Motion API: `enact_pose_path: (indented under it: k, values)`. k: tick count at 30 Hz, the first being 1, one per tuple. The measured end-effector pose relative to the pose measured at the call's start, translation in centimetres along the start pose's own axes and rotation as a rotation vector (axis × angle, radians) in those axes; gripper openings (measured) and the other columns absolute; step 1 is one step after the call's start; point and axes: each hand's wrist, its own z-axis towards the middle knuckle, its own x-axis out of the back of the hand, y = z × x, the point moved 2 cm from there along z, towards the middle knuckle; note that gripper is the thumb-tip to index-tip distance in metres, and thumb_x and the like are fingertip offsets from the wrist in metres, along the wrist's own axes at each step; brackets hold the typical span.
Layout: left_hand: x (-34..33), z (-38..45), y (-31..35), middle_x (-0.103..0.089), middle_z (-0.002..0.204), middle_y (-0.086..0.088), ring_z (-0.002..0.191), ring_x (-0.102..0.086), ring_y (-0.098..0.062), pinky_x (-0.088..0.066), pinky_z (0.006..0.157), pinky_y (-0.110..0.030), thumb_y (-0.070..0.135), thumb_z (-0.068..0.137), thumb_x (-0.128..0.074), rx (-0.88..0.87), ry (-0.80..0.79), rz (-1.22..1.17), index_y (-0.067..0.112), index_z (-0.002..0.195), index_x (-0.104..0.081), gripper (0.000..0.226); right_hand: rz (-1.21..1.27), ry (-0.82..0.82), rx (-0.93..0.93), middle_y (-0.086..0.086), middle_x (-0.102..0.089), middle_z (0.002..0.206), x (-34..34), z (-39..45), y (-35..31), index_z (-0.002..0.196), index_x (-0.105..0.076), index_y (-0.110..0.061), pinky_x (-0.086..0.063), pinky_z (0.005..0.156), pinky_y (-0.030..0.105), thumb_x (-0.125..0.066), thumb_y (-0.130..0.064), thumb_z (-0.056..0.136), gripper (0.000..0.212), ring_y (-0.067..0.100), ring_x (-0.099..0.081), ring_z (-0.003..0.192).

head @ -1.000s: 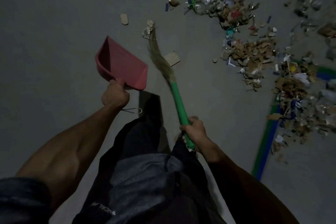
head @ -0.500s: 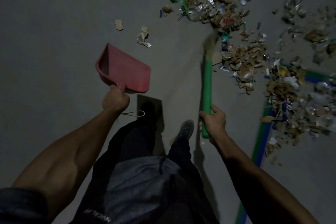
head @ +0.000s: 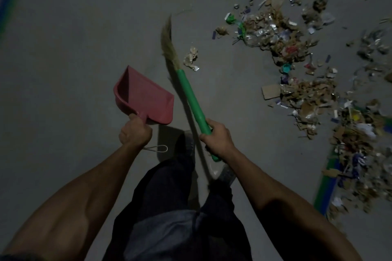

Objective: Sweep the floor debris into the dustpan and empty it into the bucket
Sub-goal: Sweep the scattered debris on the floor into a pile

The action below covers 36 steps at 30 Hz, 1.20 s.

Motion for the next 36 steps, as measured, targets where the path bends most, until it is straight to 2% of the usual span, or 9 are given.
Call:
enact_pose_path:
  k: [5,10,13,16,21,25,30,33,36]
  values:
    - [0.1,1.6,-0.6,-0.057,0.122,-0.025,0.110,-0.056,-0.042,-0.044,0.088,-0.043,0.017,0.093,-0.049,0.028,-0.003,0.025,-0.002,0.123,-0.041,0.036,0.104,0.013,-0.218,0.018,-0.069,0.085,-0.9,5.7,-0.9,0.131,-0.059,-0.013,-0.059,0.073,0.046,-0.068,-0.008,0.078,0.054,0.030,-0.065,0.067]
    - [0.2,3.0,-0.2,-0.057,0.120,-0.024,0.108,-0.056,-0.042,-0.044,0.088,-0.043,0.020,0.094,-0.050,0.012,-0.017,0.013,-0.001,0.123,-0.041,0.037,0.439,0.193,-0.384,0.015,-0.053,0.063,2.3,7.3,0.4,0.112,-0.061,0.008,-0.041,0.036,0.022,-0.062,0.005,0.084,0.028,0.019,-0.047,0.036]
    - [0.6,3.4,0.5,-0.058,0.119,-0.023,0.107,-0.057,-0.041,-0.045,0.088,-0.044,0.021,0.095,-0.049,0.003,-0.019,0.001,0.000,0.124,-0.041,0.037,0.528,0.322,-0.381,0.014,-0.052,0.065,4.4,6.8,-0.2,0.114,-0.058,0.010,-0.040,0.036,0.022,-0.059,0.007,0.085,0.029,0.019,-0.045,0.037]
    - [1.2,3.4,1.2,-0.059,0.116,-0.022,0.104,-0.058,-0.040,-0.045,0.085,-0.043,0.022,0.095,-0.049,-0.006,-0.019,-0.010,0.001,0.122,-0.041,0.035,0.533,0.372,-0.325,0.018,-0.056,0.074,4.5,4.4,-1.2,0.126,-0.057,-0.002,-0.045,0.044,0.028,-0.060,0.005,0.086,0.040,0.021,-0.049,0.042]
    - [2.4,3.5,1.4,-0.059,0.113,-0.021,0.100,-0.059,-0.039,-0.046,0.084,-0.042,0.022,0.095,-0.049,-0.003,-0.023,-0.016,0.001,0.119,-0.042,0.033,0.415,0.210,-0.189,0.016,-0.065,0.080,1.2,0.1,-1.3,0.145,-0.045,-0.016,-0.046,0.040,0.026,-0.065,-0.002,0.088,0.062,0.016,-0.053,0.039]
    - [3.0,4.0,1.4,-0.058,0.114,-0.021,0.101,-0.058,-0.039,-0.045,0.083,-0.042,0.021,0.094,-0.050,-0.002,-0.001,-0.002,0.001,0.120,-0.042,0.033,0.164,0.089,-0.082,0.008,-0.069,0.092,-1.2,1.3,-2.0,0.147,-0.043,-0.025,-0.053,0.051,0.028,-0.067,-0.014,0.086,0.065,0.015,-0.062,0.055]
    - [3.1,5.0,1.2,-0.059,0.112,-0.021,0.095,-0.057,-0.037,-0.036,0.074,-0.038,0.021,0.095,-0.050,0.005,0.027,0.032,0.002,0.118,-0.041,0.031,-0.117,0.014,-0.024,0.011,-0.068,0.097,-1.7,6.8,-4.3,0.139,-0.053,-0.024,-0.059,0.073,0.047,-0.061,-0.014,0.080,0.060,0.034,-0.068,0.079]
    - [3.0,5.7,1.3,-0.059,0.112,-0.021,0.096,-0.058,-0.038,-0.037,0.073,-0.038,0.022,0.095,-0.050,0.004,0.033,0.042,0.001,0.118,-0.041,0.031,-0.053,0.046,-0.139,0.015,-0.069,0.090,-0.7,10.4,-4.8,0.132,-0.058,-0.016,-0.060,0.064,0.045,-0.065,-0.012,0.079,0.053,0.032,-0.068,0.066]
    - [2.8,6.3,1.7,-0.060,0.112,-0.021,0.099,-0.059,-0.039,-0.038,0.073,-0.038,0.022,0.095,-0.050,-0.007,0.044,0.038,0.001,0.118,-0.041,0.031,0.190,0.118,-0.263,0.015,-0.063,0.069,1.4,13.2,-4.5,0.118,-0.062,-0.005,-0.050,0.041,0.030,-0.066,-0.003,0.080,0.038,0.021,-0.056,0.040]
